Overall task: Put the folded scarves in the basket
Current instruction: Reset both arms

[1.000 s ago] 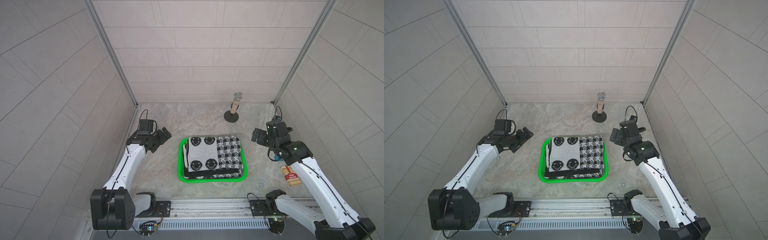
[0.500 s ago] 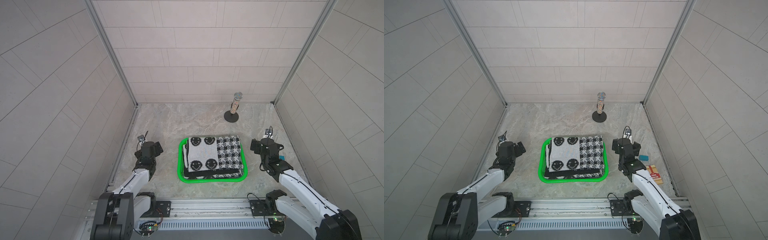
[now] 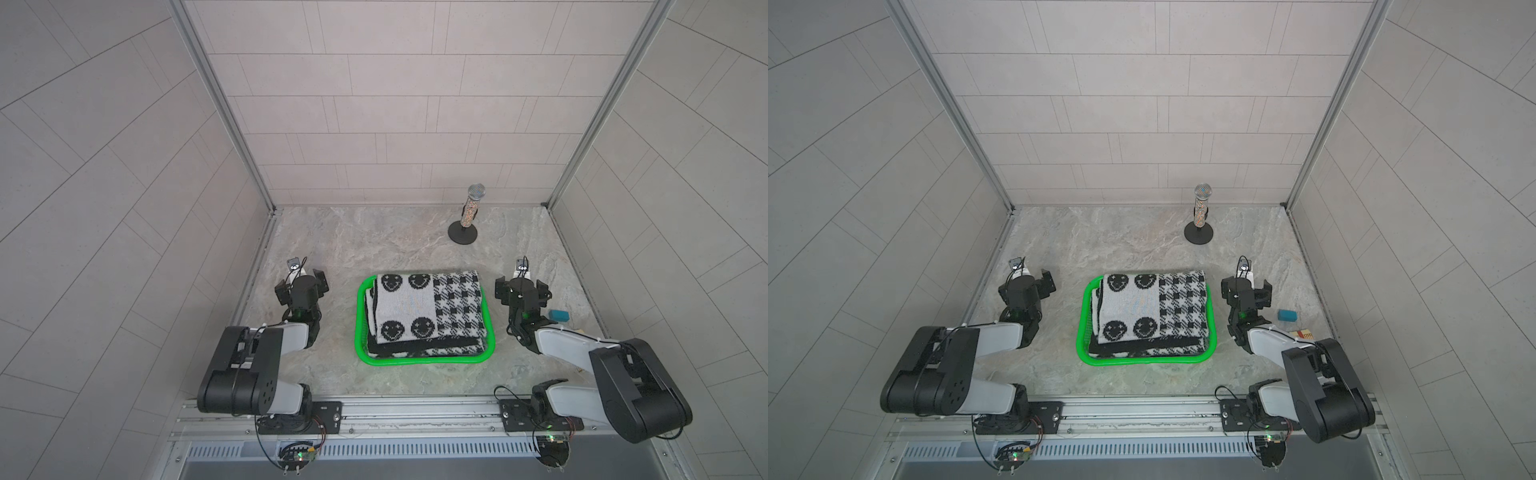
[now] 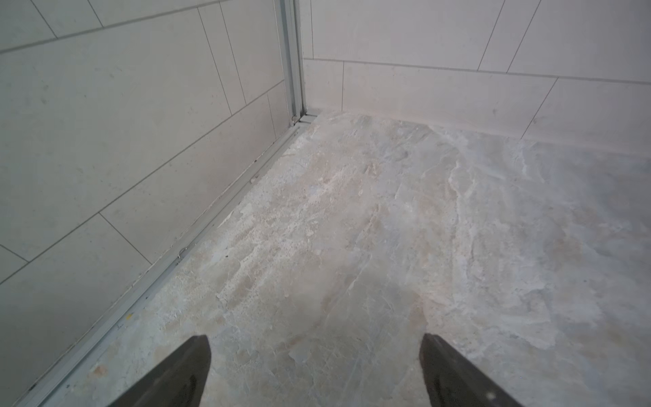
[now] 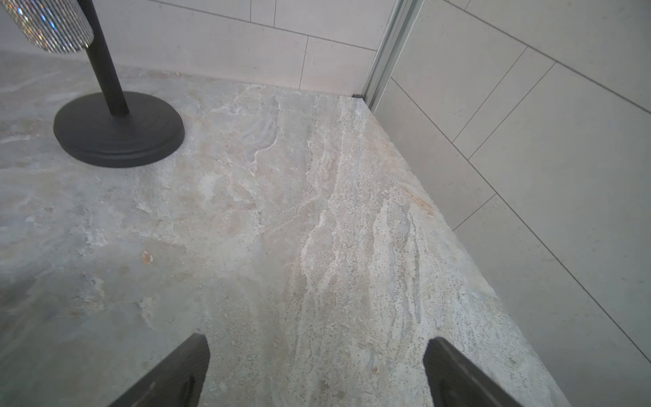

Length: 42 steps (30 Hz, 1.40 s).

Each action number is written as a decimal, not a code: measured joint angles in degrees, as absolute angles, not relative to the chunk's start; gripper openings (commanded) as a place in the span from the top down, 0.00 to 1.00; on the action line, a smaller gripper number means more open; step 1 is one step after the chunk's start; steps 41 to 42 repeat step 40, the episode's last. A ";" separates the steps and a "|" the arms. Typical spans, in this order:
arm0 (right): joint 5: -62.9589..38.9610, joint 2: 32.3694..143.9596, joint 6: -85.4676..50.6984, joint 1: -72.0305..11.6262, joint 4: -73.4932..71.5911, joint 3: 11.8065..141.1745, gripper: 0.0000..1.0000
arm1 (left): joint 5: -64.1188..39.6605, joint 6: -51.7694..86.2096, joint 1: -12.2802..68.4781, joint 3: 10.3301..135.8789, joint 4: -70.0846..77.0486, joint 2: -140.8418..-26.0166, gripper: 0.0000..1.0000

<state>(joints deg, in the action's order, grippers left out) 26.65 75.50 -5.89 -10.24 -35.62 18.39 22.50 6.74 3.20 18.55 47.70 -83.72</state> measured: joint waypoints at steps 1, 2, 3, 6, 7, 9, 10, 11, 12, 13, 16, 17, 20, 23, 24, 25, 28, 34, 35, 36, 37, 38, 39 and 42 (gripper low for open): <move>26.26 76.77 -5.23 -10.00 -37.74 18.28 0.00 | 22.63 6.42 3.36 18.61 47.79 -84.66 0.00; 25.96 78.30 -4.40 -9.76 -40.69 18.26 0.00 | 22.68 6.22 3.57 18.79 47.48 -85.03 0.00; 25.85 79.40 -3.86 -9.58 -43.11 18.24 0.00 | 22.74 6.00 3.79 19.16 47.05 -85.32 0.00; 24.12 84.99 -3.20 -7.57 -54.08 16.88 0.00 | 23.40 4.86 4.60 20.29 51.09 -88.86 0.00; 23.44 87.81 -3.18 -6.46 -58.72 15.92 0.00 | 23.42 4.64 4.71 20.78 49.89 -89.34 0.00; 22.65 91.70 -3.44 -4.84 -63.40 13.76 0.00 | 23.44 4.40 4.84 21.45 48.38 -89.08 0.00; 22.22 91.88 -3.49 -4.47 -63.42 12.78 0.00 | 23.46 4.21 4.93 21.52 49.17 -89.10 0.00; 21.85 91.39 -3.62 -4.34 -63.26 12.29 0.00 | 23.53 3.97 4.95 21.52 50.30 -89.36 0.00; 21.43 90.96 -3.73 -4.21 -63.26 12.45 0.00 | 23.55 3.90 4.95 21.52 50.83 -89.60 0.00; 20.84 90.74 -3.92 -3.88 -63.44 13.15 0.00 | 23.55 3.84 4.95 21.52 50.70 -89.62 0.00; 19.49 90.45 -4.93 -2.63 -61.39 16.84 0.00 | 23.86 3.99 4.95 21.78 49.39 -89.52 0.00; 19.29 90.04 -5.19 -2.35 -59.27 18.52 0.00 | 23.94 4.05 4.95 21.91 49.25 -89.54 0.00; 18.65 89.56 -5.69 -1.96 -58.74 20.58 0.00 | 24.18 4.12 4.93 21.98 49.80 -89.60 0.00; 18.06 89.56 -5.85 -1.98 -57.17 20.51 0.00 | 24.32 4.19 4.91 21.98 50.17 -89.65 0.00; 17.89 89.56 -5.82 -1.98 -56.62 20.49 0.00 | 24.32 4.21 4.91 21.98 50.22 -89.65 0.00; 17.74 89.60 -5.80 -1.98 -56.49 20.36 0.00 | 24.34 4.23 4.91 21.98 50.24 -89.65 0.00; 17.52 89.67 -5.80 -1.98 -56.31 20.23 0.00 | 24.34 4.23 4.91 21.98 50.33 -89.65 0.00; 17.30 89.67 -5.80 -1.98 -56.29 20.23 0.00 | 24.34 4.23 4.91 21.98 50.35 -89.65 0.00; 17.30 89.67 -5.80 -1.98 -56.31 20.23 0.00 | 24.34 4.23 4.91 21.98 50.35 -89.65 0.00; 17.28 89.67 -5.80 -1.98 -56.29 20.23 0.00 | 24.34 4.23 4.91 21.98 50.35 -89.65 0.00; 17.26 89.67 -5.80 -1.98 -56.25 20.23 0.00 | 24.34 4.23 4.91 21.98 50.35 -89.65 0.00; 17.23 89.67 -5.80 -1.98 -56.27 20.23 0.00 | 24.34 4.23 4.91 21.98 50.35 -89.65 0.00; 17.21 89.67 -5.80 -1.98 -56.27 20.23 0.00 | 24.34 4.23 4.91 21.98 50.35 -89.65 0.00; 17.15 89.67 -5.80 -1.98 -56.27 20.23 0.00 | 24.34 4.23 4.91 21.98 50.35 -89.65 0.00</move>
